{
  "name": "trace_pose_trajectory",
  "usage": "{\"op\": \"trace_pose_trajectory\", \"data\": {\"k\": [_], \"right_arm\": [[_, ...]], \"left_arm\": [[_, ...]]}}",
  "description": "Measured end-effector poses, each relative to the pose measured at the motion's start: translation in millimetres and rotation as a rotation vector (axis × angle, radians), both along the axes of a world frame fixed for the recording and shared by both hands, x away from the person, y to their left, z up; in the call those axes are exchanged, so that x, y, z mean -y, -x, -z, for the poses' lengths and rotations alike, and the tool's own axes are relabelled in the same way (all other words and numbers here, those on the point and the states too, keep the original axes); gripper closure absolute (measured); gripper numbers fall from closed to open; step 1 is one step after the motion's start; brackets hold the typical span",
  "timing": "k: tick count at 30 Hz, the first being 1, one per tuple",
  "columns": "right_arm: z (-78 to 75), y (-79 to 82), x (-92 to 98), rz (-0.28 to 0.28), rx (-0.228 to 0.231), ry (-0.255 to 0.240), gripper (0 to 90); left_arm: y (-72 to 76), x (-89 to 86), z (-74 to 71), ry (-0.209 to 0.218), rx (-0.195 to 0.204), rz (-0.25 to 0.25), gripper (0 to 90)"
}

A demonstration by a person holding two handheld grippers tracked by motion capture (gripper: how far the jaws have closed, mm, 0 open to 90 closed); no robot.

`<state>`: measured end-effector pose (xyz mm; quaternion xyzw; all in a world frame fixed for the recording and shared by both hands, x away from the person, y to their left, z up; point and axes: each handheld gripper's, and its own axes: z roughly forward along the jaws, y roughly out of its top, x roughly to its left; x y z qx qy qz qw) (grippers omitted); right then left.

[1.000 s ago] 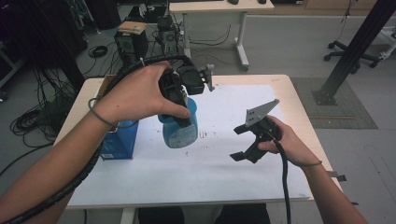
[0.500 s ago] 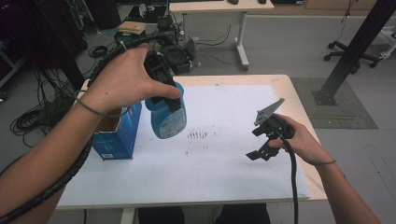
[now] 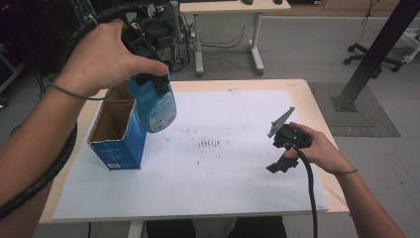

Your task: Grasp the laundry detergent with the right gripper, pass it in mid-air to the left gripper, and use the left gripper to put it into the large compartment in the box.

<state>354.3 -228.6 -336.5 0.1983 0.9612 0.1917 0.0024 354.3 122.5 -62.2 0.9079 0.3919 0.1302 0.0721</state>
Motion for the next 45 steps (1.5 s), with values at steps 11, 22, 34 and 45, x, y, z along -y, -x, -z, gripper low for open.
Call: {"op": "trace_pose_trajectory", "data": {"k": [11, 22, 34, 45], "right_arm": [[3.5, -1.4, -1.8, 0.005, -0.011, 0.054, 4.5], [6.0, -1.4, 2.0, 0.019, -0.015, 0.052, 4.4], [6.8, -1.6, 3.9, 0.023, -0.014, 0.045, 4.4], [6.5, -2.1, 3.0, 0.021, -0.013, 0.047, 4.4]], "left_arm": [[-14.3, -37.0, -19.3, 0.033, 0.011, -0.161, 38.0], [-29.1, -79.2, -28.5, 0.082, 0.029, -0.307, 38.0], [-41.1, -114.2, -20.1, 0.108, 0.046, -0.436, 38.1], [-51.0, -138.6, 3.1, 0.157, 0.037, -0.523, 38.1]]}}
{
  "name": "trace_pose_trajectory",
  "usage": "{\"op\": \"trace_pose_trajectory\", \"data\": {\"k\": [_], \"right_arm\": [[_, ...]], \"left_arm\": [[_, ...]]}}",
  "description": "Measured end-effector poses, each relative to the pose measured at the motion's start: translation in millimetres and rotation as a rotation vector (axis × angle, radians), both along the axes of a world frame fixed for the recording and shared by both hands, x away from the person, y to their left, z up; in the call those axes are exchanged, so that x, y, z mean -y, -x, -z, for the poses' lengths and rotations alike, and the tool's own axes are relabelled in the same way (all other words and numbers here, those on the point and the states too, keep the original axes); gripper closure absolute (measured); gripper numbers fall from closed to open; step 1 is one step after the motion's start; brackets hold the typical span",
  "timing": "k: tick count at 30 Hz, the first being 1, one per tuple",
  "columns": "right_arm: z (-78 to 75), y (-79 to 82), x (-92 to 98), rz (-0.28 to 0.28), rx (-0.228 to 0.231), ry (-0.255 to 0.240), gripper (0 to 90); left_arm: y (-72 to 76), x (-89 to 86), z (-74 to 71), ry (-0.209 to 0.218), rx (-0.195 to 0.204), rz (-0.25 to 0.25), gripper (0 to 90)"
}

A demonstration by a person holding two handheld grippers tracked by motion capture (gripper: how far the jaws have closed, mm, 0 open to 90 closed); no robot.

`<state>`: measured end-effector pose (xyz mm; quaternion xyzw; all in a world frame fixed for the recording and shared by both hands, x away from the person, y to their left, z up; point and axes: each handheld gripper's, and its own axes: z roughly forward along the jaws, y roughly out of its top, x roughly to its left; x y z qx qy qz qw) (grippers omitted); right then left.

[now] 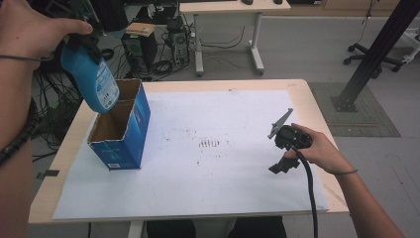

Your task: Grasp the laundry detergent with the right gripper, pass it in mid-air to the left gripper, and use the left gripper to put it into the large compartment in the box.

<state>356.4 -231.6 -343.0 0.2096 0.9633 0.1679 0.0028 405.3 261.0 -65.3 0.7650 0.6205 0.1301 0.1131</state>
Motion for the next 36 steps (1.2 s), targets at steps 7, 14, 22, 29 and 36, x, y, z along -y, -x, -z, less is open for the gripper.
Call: {"op": "trace_pose_trajectory", "data": {"k": [7, 14, 22, 29, 36], "right_arm": [[0.2, 0.3, -2.3, -0.006, 0.0, 0.004, 4.3], [0.3, 0.5, -2.9, -0.009, 0.001, 0.0, 4.3], [3.6, 1.3, -2.3, -0.016, 0.0, -0.005, 4.3], [5.8, 1.6, -1.9, -0.018, -0.003, -0.009, 4.3], [6.4, 2.0, -1.1, -0.014, -0.007, -0.012, 4.3]], "left_arm": [[-4.7, -7.9, 15.5, 0.014, -0.012, -0.023, 38.1], [-6.8, -9.7, 25.2, 0.016, -0.017, -0.03, 38.1], [-13.7, -8.7, 53.3, 0.019, -0.037, -0.042, 38.0], [-16.6, -8.4, 65.6, 0.017, -0.047, -0.046, 38.1], [-20.7, -8.3, 87.6, 0.012, -0.056, -0.053, 38.0]]}}
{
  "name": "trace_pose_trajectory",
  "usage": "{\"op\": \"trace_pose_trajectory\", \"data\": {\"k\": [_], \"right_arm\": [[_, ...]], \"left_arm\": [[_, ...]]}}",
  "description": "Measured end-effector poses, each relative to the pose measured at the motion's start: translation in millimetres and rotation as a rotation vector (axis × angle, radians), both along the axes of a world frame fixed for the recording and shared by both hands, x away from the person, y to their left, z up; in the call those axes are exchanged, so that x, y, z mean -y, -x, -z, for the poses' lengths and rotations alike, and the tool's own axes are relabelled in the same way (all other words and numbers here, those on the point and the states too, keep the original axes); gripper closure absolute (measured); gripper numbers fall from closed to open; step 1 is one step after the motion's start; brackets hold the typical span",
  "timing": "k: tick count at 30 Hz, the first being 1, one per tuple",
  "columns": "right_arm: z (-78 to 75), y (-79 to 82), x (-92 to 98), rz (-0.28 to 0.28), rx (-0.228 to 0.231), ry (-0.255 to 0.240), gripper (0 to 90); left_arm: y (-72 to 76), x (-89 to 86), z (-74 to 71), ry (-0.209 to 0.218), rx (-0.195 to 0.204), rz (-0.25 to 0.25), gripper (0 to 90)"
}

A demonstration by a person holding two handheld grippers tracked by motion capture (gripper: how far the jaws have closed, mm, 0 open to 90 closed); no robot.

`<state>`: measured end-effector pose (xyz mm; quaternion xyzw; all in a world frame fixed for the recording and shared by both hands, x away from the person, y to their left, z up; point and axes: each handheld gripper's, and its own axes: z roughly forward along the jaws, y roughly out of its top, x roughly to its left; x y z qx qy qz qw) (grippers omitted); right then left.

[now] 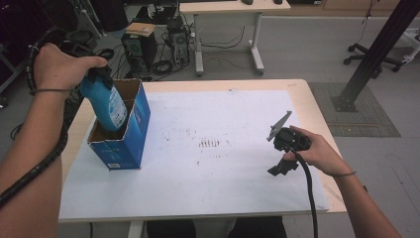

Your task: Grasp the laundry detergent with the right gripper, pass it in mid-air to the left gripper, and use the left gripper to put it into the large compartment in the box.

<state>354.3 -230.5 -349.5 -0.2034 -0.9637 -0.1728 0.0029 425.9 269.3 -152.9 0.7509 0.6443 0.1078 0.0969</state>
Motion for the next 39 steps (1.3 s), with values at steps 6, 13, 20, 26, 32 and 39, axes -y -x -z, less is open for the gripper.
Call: {"op": "trace_pose_trajectory", "data": {"k": [6, 13, 20, 26, 32, 39], "right_arm": [[0.6, 0.5, -0.1, -0.002, 0.0, 0.0, 4.3], [1.8, 0.7, 0.0, -0.002, -0.001, -0.001, 4.3], [1.9, 1.7, -0.2, -0.003, 0.0, 0.0, 4.3], [2.8, 2.0, 0.3, -0.001, -0.002, 0.001, 4.3], [2.7, 2.7, 0.6, 0.0, -0.003, -0.001, 4.3], [3.5, 2.9, -0.4, -0.007, 0.0, -0.001, 4.3]], "left_arm": [[-0.7, -1.3, 5.6, 0.0, -0.001, -0.007, 38.0], [-2.0, -5.7, 24.5, 0.014, -0.008, -0.022, 38.0], [-3.2, -6.4, 39.3, 0.012, -0.018, -0.023, 38.0], [-4.3, -6.0, 51.6, 0.013, -0.024, -0.026, 38.0], [-4.8, -4.6, 67.5, 0.012, -0.035, -0.027, 38.0], [-5.0, -5.8, 78.6, 0.005, -0.04, -0.031, 38.0]]}}
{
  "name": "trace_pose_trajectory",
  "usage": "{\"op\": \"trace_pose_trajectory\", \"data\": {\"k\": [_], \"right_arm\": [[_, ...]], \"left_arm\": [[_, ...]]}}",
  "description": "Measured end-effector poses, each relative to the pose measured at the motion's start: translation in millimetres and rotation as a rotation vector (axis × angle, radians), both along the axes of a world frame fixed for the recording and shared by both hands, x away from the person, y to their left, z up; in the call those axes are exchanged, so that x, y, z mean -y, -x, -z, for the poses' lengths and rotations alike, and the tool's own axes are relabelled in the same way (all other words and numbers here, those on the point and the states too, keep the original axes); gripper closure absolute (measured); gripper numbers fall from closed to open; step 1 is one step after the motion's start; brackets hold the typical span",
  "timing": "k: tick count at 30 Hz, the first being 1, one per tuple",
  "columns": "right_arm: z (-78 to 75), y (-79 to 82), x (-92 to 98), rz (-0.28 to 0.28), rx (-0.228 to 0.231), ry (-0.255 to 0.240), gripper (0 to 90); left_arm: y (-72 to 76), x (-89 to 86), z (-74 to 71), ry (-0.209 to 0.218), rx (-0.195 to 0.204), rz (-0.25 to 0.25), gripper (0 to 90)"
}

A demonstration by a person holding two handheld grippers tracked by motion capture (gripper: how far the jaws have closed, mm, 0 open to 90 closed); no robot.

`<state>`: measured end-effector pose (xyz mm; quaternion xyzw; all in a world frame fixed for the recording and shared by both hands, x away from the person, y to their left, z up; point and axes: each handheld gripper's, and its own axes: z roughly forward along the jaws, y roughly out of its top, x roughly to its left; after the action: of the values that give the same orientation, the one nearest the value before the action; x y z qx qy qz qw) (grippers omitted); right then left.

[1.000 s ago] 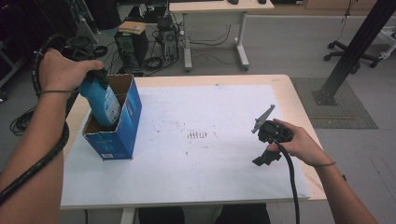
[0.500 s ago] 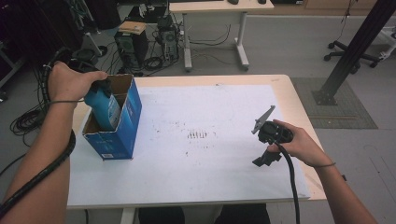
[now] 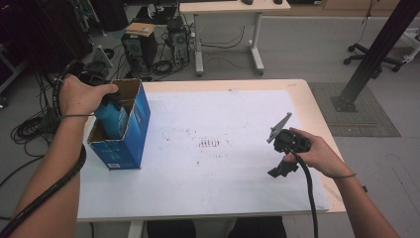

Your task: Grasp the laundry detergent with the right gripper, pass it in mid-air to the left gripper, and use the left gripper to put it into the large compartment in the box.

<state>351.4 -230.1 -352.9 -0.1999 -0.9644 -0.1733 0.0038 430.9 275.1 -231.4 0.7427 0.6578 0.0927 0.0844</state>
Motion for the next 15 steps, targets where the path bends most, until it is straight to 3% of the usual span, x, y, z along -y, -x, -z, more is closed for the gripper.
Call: {"op": "trace_pose_trajectory", "data": {"k": [15], "right_arm": [[-0.7, 1.2, -0.8, 0.01, -0.009, 0.01, 4.3]], "left_arm": [[1.1, -2.3, 28.5, 0.006, -0.025, -0.007, 38.0]]}}
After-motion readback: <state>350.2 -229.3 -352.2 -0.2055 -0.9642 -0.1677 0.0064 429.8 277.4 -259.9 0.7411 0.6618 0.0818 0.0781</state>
